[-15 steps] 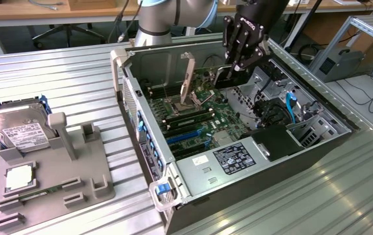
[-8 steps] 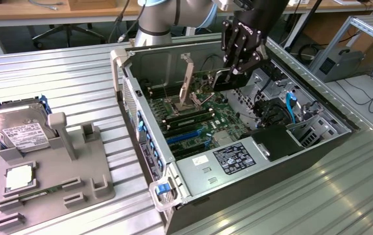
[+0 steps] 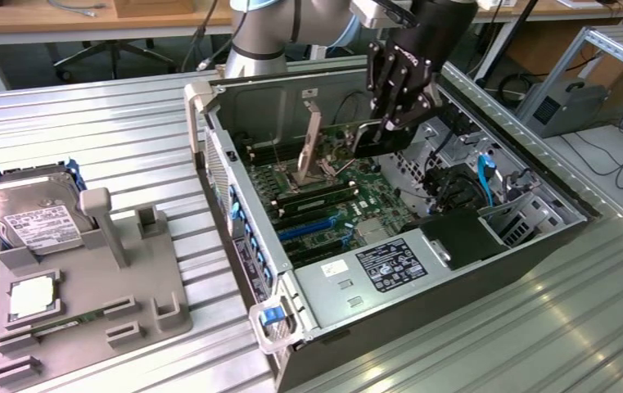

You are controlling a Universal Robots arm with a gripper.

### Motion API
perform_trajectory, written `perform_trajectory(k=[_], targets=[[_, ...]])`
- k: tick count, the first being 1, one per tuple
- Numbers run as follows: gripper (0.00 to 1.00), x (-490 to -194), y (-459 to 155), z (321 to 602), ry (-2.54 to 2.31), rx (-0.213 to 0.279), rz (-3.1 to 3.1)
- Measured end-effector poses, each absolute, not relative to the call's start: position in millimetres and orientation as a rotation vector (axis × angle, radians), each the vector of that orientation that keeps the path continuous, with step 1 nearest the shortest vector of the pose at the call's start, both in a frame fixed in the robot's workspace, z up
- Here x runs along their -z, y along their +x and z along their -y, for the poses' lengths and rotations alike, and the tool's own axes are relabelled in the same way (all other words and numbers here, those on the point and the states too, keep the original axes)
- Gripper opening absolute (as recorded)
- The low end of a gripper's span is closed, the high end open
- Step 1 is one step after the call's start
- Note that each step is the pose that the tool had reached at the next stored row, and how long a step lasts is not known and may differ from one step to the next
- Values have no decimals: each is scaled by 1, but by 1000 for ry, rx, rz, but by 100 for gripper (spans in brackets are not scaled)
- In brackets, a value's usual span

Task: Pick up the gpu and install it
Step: 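Insert the gpu into the slot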

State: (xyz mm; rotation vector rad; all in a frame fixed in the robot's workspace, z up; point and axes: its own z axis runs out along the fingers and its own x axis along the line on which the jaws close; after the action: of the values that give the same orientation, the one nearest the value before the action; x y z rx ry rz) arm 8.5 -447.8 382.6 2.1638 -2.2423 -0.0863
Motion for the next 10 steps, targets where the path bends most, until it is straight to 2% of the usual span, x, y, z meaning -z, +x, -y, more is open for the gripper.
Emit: perform_trajectory(k=[10], targets=[[27,-371,7,448,2164,86,2242]])
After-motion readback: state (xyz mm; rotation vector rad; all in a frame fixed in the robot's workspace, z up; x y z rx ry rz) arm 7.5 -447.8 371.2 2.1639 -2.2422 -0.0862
